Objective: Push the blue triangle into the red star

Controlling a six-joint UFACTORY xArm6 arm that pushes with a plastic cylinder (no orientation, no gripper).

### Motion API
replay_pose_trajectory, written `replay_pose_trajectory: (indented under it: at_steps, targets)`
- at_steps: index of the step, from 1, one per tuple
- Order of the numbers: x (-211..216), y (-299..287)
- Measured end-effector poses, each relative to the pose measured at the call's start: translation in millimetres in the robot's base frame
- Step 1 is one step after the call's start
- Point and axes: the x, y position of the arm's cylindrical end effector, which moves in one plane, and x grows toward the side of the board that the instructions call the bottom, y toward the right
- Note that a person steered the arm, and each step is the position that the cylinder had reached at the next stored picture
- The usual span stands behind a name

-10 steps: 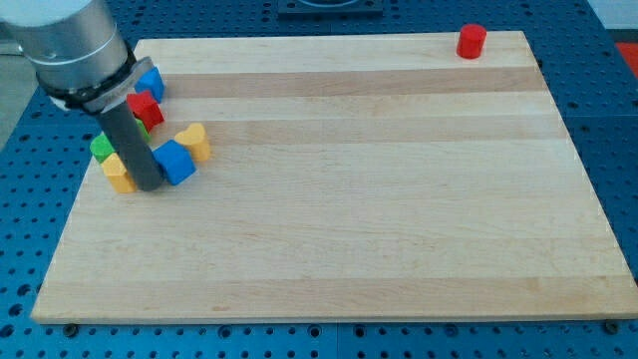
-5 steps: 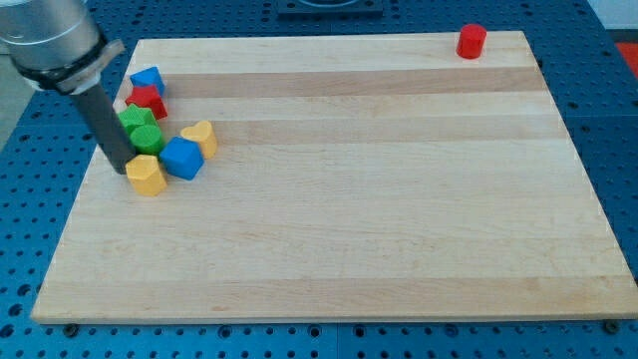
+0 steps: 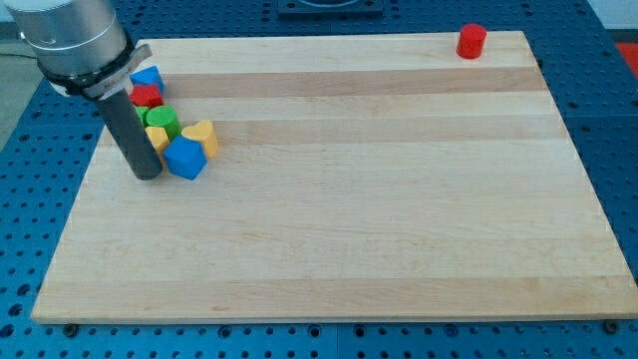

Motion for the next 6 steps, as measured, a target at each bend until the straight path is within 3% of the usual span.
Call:
replay_pose_trajectory:
  at_steps: [1, 2, 4, 5, 6]
  targets:
    - [5.8, -81.0]
    - [-43.1, -82.8]
    - [-182.4, -83.1]
    - [-219.5, -71.9]
    - [-201.4, -24.6]
